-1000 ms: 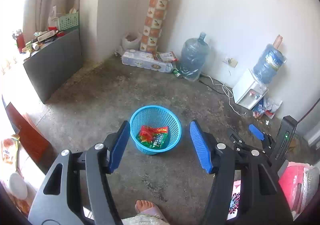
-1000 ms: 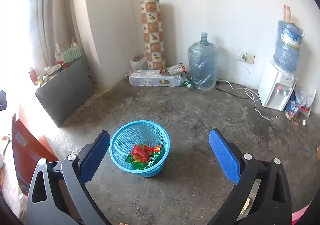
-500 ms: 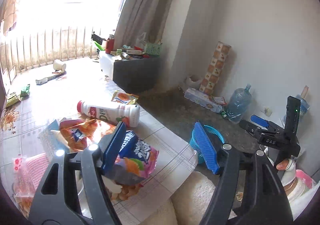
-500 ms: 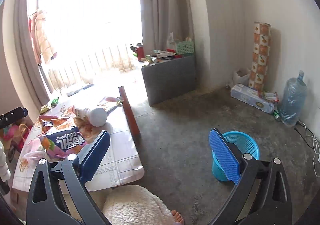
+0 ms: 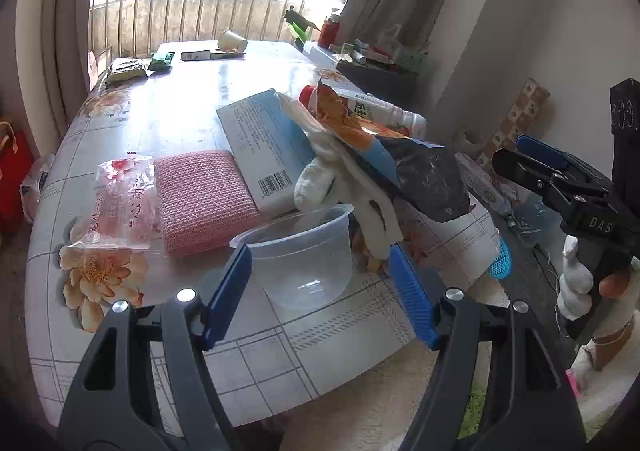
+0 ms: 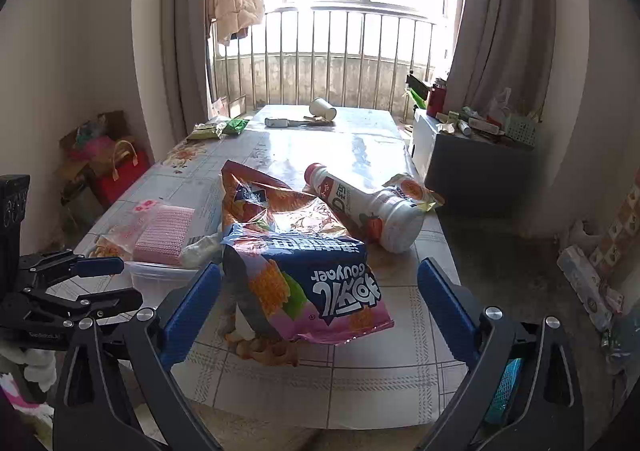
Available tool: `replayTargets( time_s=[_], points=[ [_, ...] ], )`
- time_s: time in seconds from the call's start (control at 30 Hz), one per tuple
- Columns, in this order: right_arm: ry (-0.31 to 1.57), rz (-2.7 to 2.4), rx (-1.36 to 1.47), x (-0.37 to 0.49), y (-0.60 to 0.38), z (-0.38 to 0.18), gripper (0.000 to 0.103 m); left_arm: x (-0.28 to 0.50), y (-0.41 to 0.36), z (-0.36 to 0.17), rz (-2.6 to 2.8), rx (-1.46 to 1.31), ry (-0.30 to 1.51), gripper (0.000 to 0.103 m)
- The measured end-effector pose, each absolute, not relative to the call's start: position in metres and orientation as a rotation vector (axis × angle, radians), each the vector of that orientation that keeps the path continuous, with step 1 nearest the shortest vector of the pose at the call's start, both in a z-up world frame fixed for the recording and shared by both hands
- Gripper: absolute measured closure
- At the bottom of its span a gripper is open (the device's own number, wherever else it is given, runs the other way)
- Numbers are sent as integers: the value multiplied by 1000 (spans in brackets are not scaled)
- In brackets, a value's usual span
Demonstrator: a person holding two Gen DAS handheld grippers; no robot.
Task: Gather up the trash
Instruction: 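Grasp the clear plastic cup with the left tool while the right tool grasps the pink snack bag, then lift the cup with the left tool while the right tool carries the snack bag toward the wastebasket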
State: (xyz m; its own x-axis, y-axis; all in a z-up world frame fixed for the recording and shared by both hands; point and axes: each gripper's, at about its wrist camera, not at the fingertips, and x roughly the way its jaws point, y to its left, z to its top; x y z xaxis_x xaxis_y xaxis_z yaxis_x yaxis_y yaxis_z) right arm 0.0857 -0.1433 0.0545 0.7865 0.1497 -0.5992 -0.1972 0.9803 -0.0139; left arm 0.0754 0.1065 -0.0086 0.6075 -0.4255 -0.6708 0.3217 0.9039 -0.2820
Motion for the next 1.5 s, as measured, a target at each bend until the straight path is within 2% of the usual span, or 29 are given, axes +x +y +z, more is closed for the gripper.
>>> replayTargets(
  time_s=[0.33, 0.5, 0.8, 0.97, 1.17, 1.27, 1.5],
  points=[
    [714, 183, -143, 114, -119, 38, 16, 96, 115, -48, -395, -306, 894, 34],
    [756, 161, -198, 128, -107, 26, 26, 96, 106, -53, -395, -291, 881, 34],
    [823, 127, -206, 140, -100, 12, 55, 100, 101, -57, -333, -285, 883, 38],
    [836, 111, -195, 140, -101, 14, 76, 100, 101, -58, -329, -285, 878, 39],
    [835, 90, -162, 137, -107, 20, 92, 93, 99, -55, -333, -264, 855, 40],
    [832, 88, -136, 133, -111, 24, 96, 88, 98, -51, -342, -250, 831, 40],
    [821, 89, -68, 127, -124, 34, 98, 79, 96, -42, -345, -226, 795, 41]
  ],
)
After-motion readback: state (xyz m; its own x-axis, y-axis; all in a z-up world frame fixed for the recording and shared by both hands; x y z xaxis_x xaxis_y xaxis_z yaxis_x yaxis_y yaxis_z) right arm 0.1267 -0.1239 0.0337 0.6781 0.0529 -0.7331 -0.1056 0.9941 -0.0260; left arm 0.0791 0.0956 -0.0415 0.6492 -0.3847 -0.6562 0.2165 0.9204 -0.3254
